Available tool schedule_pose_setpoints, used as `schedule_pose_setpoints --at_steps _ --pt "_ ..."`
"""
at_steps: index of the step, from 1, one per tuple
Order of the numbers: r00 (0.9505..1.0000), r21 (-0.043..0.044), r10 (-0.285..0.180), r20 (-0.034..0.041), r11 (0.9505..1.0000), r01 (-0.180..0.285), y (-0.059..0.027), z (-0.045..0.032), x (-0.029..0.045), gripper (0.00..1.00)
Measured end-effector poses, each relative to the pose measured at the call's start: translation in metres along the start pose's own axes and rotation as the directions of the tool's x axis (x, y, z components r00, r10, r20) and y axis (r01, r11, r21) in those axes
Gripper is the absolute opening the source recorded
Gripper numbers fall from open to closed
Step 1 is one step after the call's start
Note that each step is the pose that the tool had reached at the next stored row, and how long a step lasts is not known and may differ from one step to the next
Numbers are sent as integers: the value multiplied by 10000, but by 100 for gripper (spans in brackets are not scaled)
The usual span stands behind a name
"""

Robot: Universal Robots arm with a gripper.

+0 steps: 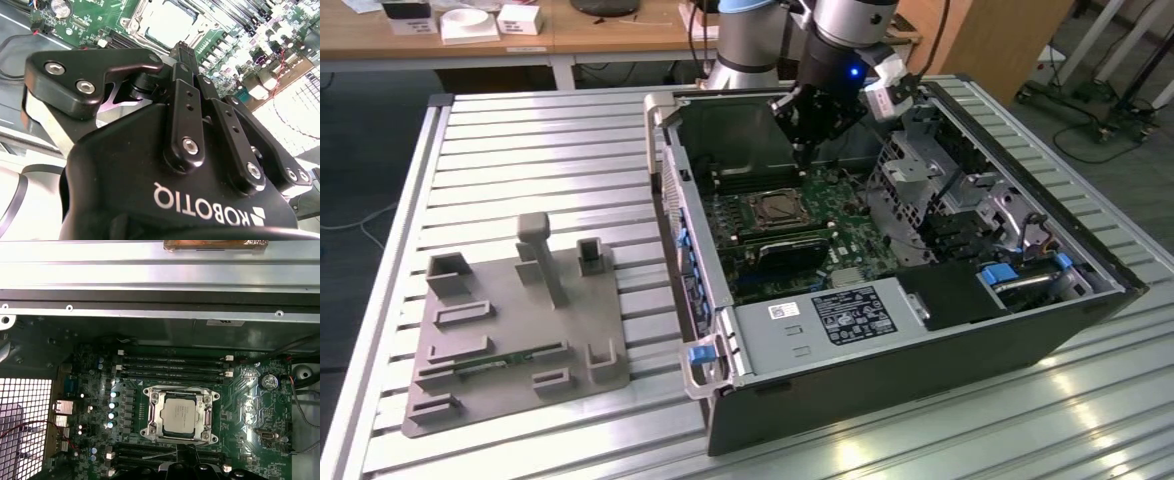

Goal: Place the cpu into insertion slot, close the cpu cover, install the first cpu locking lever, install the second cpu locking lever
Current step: 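Install the second cpu locking lever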

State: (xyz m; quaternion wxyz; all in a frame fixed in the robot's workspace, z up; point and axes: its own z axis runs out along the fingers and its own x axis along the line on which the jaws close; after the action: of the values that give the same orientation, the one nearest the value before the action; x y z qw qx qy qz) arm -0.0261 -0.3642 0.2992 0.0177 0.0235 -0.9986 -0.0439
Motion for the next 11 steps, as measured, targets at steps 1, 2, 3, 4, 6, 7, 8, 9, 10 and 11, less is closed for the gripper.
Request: schedule_pose_setpoints --at_steps 1,2,3,4,6,7,8,9,10,11 --pt "10000 -1 -1 0 10000 1 -3 2 0 10" --pt "10000 -2 -2 0 10000 2 -16 6 1 10" --pt "10000 0 -4 -1 10000 4 -36 11 2 10" --pt "10000 0 -13 -1 10000 13 -51 22 3 10" --pt "10000 1 -40 -4 10000 40 -81 43 5 10" --pt "10000 0 -51 -4 10000 51 -96 56 6 10" --pt "10000 -1 -58 -4 10000 58 -107 72 8 10" --pt "10000 2 -63 -5 10000 63 -116 89 13 10" --pt "10000 3 -65 -6 10000 65 -123 106 19 10" --pt "10000 2 -68 -6 10000 68 -128 126 30 10"
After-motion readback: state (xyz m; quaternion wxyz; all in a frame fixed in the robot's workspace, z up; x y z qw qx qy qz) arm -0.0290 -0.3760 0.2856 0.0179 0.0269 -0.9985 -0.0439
